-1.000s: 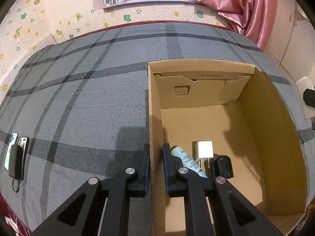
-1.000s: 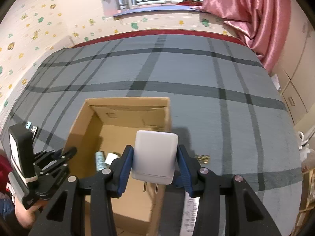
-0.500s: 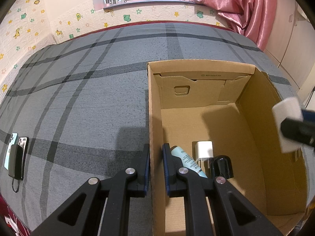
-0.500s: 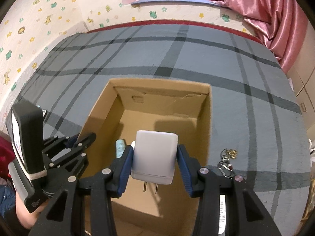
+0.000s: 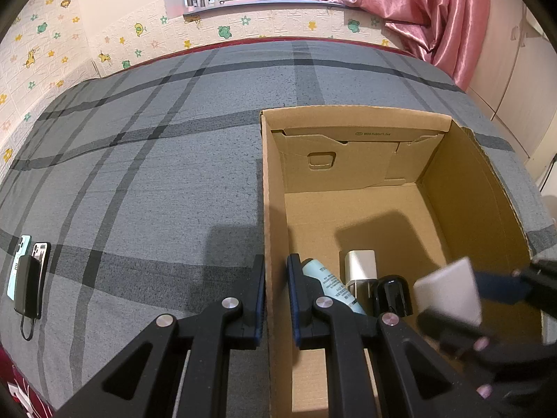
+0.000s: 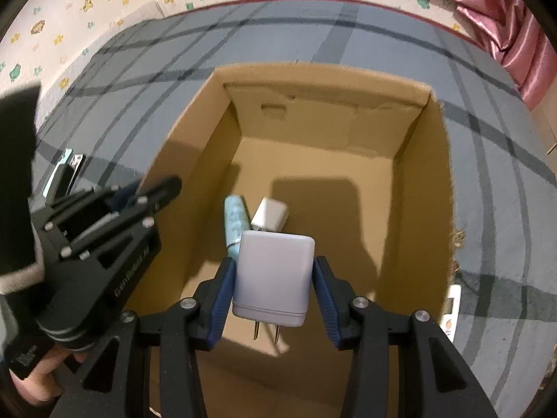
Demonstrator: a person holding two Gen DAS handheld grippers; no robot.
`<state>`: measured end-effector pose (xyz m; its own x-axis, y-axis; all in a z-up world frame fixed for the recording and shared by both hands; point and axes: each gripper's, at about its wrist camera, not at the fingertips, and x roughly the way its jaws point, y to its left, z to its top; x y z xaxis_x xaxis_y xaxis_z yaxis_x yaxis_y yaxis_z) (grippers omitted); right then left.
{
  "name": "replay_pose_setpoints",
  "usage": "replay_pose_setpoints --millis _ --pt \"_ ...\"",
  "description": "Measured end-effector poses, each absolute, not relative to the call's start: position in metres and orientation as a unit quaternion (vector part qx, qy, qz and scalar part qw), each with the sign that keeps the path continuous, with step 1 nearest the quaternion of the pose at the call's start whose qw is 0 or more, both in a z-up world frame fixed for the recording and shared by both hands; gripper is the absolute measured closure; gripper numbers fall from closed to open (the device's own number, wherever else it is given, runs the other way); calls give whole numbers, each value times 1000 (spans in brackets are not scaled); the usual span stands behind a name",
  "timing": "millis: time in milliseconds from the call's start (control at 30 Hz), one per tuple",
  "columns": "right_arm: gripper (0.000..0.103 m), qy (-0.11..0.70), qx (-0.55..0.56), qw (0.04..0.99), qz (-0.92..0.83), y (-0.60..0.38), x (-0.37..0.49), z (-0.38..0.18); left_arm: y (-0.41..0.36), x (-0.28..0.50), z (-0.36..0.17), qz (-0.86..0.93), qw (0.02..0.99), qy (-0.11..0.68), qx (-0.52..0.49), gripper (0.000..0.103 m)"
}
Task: Organize rigid objects
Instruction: 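Lift the large white charger with the right gripper and carry it over the box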
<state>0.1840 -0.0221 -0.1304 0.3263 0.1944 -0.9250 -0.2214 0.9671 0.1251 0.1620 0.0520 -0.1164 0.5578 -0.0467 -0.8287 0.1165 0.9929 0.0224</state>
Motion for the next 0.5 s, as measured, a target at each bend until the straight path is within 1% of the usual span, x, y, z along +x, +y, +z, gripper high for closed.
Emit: replay_pose_setpoints --millis 367,500 --pt "55 594 -34 793 127 -8 179 -154 52 162 -116 -46 882 468 38 90" --pt "54 593 -41 794 124 -6 178 -155 53 162 -116 -46 882 468 38 90"
